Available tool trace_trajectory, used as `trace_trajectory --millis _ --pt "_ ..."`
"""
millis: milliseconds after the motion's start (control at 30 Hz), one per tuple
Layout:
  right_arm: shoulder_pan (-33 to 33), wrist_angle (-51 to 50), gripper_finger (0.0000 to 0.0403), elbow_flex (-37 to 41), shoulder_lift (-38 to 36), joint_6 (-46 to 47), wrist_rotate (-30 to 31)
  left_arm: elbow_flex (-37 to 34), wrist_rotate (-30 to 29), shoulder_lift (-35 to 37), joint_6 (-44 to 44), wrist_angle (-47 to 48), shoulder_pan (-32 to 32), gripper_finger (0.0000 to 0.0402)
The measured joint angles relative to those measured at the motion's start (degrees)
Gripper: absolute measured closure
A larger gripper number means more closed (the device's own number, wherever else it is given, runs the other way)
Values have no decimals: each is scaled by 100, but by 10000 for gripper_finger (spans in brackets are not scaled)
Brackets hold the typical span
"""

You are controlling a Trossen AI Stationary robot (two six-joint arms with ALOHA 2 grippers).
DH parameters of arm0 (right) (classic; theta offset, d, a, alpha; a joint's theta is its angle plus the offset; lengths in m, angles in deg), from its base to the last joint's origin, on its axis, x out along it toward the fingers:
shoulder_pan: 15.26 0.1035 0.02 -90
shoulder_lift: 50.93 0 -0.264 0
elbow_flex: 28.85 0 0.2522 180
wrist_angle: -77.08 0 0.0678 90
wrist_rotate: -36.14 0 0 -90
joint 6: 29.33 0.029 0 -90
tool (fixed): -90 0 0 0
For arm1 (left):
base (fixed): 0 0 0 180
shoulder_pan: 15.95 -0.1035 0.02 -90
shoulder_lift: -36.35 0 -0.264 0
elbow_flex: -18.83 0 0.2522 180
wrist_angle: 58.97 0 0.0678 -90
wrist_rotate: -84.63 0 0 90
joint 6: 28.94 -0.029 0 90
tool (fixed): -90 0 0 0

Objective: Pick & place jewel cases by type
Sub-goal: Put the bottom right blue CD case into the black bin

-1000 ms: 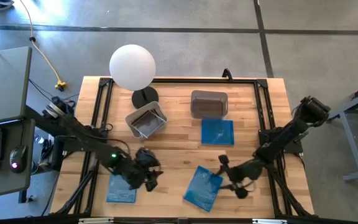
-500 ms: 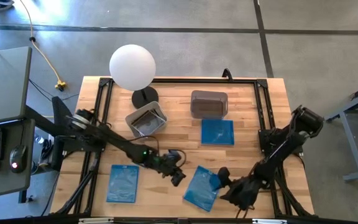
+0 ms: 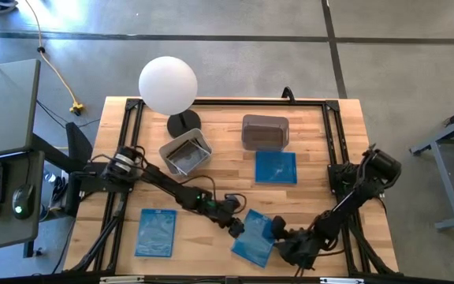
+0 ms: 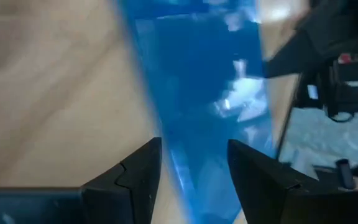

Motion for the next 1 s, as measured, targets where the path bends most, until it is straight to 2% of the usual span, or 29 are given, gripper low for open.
trace_trajectory --millis 167,367,667,733,933,1000 --pt "-61 83 199 10 11 -591 73 473 365 -217 -286 329 -6 220" --pt "-121 421 199 27 24 -1194 139 840 406 -234 -473 1097 -70 220" --pt "-27 458 199 24 35 -1227 564 885 687 -263 -480 1250 -222 220" --pt "10 445 199 27 37 -1236 700 888 730 -265 -486 1276 -222 220" --pt "148 453 199 40 46 -1699 1842 898 732 -270 -491 1314 -220 220" --pt "156 470 199 29 37 -1850 1859 896 721 -272 -491 1322 -222 220"
